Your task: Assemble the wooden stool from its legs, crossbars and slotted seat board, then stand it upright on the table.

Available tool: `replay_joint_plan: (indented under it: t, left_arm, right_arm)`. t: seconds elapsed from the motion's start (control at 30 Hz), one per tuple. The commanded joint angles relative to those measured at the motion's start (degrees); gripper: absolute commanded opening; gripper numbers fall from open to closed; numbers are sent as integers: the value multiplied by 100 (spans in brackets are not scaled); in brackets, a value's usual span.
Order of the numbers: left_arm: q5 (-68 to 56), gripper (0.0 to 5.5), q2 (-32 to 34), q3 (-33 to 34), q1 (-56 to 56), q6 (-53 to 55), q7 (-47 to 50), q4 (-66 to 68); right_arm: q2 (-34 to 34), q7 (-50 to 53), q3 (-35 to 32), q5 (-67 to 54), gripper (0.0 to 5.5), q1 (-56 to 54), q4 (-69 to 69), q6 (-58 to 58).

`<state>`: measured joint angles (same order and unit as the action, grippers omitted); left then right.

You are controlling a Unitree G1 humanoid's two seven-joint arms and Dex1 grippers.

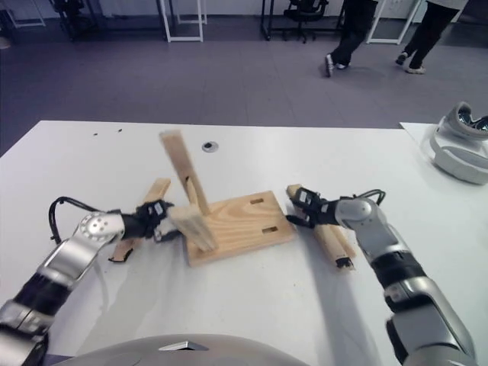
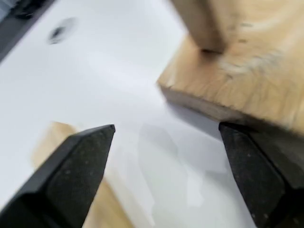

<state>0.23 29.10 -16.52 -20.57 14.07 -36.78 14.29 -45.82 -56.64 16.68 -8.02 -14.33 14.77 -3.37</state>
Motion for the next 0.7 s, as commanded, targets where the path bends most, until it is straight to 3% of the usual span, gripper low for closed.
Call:
replay_joint_plan:
  t: [0.03, 0.1, 0.2, 0.37, 0.5, 0.6, 0.7]
  left_arm:
    - [72, 405, -361, 401, -1613, -1360, 185, 2431]
    - [-71, 405, 131, 661, -1328, -1608, -177, 2307]
    - [-388, 405, 870, 1089, -566, -1517, -843, 1182]
    - [-416, 405, 1423, 502, 658, -445, -1795, -1339]
    - [156, 405, 1056, -60, 471, -122, -1576, -1271]
    - [629, 405, 460, -315, 37, -196, -976, -410]
    - [701, 405, -251, -181, -496, -454, -275, 600]
  right_arm:
    - [-417, -274, -614, -521, 295, 729, -1351, -381]
    - [-124, 464, -1035, -307, 295, 174, -933, -346]
    - [516, 1302, -1021, 187, 295, -442, -242, -60]
    - [1378, 1532, -342, 1054, 295, -1417, 1597, 677]
    - [1402, 850, -69, 1327, 295, -1805, 2580, 1171]
    - [1373, -20, -103, 944, 295, -1517, 2185, 1165]
    - [1401, -196, -216, 663, 295, -994, 1344, 809]
